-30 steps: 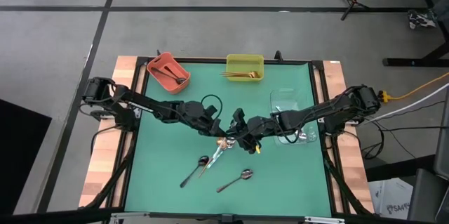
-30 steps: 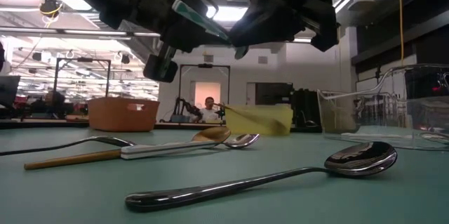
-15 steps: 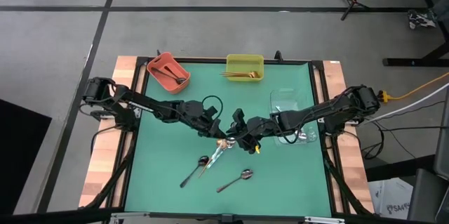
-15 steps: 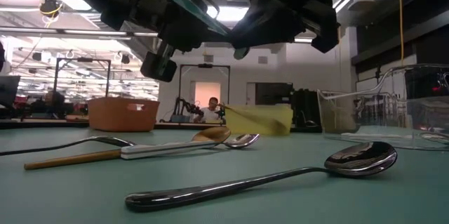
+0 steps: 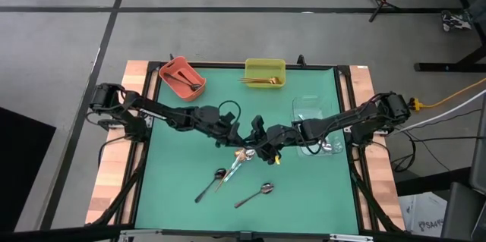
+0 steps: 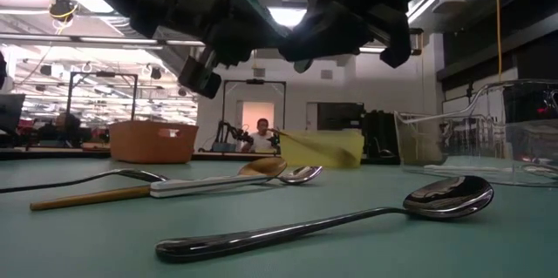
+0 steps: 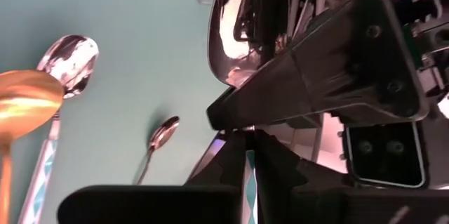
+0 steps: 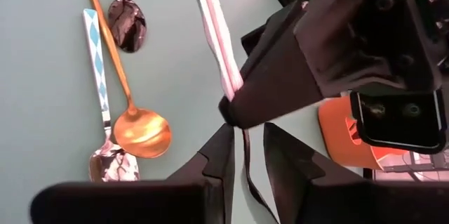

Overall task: Sort silverware by color (type)
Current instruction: Put the white patterned spoon into the transparent bin

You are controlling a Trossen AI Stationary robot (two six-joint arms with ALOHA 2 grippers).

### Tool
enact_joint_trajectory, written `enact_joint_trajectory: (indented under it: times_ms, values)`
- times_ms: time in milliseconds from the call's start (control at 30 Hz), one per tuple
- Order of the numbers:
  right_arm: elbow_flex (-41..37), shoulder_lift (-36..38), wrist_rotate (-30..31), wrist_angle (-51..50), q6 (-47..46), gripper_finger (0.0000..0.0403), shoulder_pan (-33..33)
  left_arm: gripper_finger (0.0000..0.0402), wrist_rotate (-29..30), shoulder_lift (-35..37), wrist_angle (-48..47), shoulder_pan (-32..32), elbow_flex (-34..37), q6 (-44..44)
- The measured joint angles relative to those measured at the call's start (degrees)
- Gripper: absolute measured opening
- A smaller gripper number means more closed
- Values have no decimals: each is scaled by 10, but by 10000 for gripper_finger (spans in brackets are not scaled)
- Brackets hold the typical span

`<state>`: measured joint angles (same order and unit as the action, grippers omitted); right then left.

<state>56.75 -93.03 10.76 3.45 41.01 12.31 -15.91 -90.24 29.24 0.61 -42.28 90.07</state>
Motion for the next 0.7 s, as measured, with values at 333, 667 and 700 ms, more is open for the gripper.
enact_joint_trajectory:
  times_ms: [333, 667, 700]
  values:
    - [0, 0, 1, -1, 0, 43, 0, 23, 9, 0, 10, -10, 0, 29]
    - [0, 0, -2, -2, 0, 12, 0, 26, 10, 0, 8, -8, 0, 28]
    - [0, 0, -2, -2, 0, 11, 0, 27, 10, 0, 8, -8, 0, 28]
